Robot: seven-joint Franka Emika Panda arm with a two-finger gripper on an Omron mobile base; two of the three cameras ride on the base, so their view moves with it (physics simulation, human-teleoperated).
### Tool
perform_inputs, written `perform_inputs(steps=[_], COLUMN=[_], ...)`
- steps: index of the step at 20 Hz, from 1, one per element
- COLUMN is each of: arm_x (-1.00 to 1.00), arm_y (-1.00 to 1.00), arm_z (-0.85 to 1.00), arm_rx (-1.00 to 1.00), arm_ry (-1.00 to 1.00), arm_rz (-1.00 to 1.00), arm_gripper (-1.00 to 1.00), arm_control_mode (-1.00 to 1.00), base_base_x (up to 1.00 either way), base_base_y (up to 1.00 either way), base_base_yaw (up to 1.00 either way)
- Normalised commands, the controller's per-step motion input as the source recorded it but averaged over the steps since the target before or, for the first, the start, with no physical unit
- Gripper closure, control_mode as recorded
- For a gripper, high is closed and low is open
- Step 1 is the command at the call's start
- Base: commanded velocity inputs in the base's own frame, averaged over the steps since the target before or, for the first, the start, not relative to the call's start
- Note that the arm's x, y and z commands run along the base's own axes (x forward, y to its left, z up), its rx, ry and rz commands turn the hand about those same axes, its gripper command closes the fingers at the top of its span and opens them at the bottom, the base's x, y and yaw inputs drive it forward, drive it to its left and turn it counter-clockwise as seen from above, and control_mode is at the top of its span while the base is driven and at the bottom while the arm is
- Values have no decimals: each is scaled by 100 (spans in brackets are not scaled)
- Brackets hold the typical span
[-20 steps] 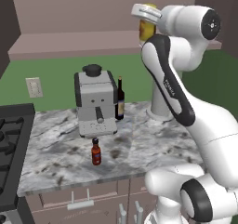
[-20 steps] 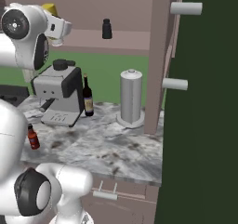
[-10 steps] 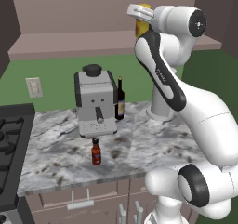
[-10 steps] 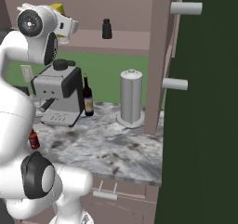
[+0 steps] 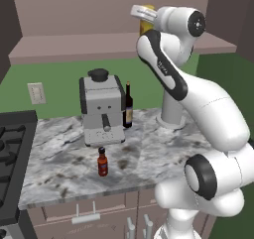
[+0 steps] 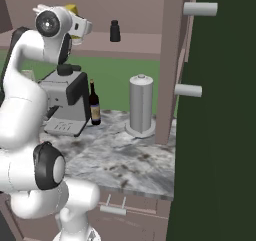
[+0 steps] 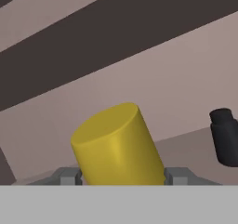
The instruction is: There are various items on the counter. Only move the condiments/shakers into the cabinet.
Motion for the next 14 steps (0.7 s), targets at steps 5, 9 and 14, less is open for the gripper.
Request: perform_inputs(steps=[5, 9, 14], arm_x=[55, 60, 66], arm_y=[0, 0, 0], arm_z=[-19, -14, -8], arm_rx=[-1, 0, 0], arm_ry=[2, 2, 2], arm_rz=[0, 0, -1], arm_gripper=[100, 100, 100], arm_control_mode=[-100, -100, -100], base_base_x=[0, 0, 0], base_base_y=[0, 0, 0], base_base_yaw=[0, 0, 0])
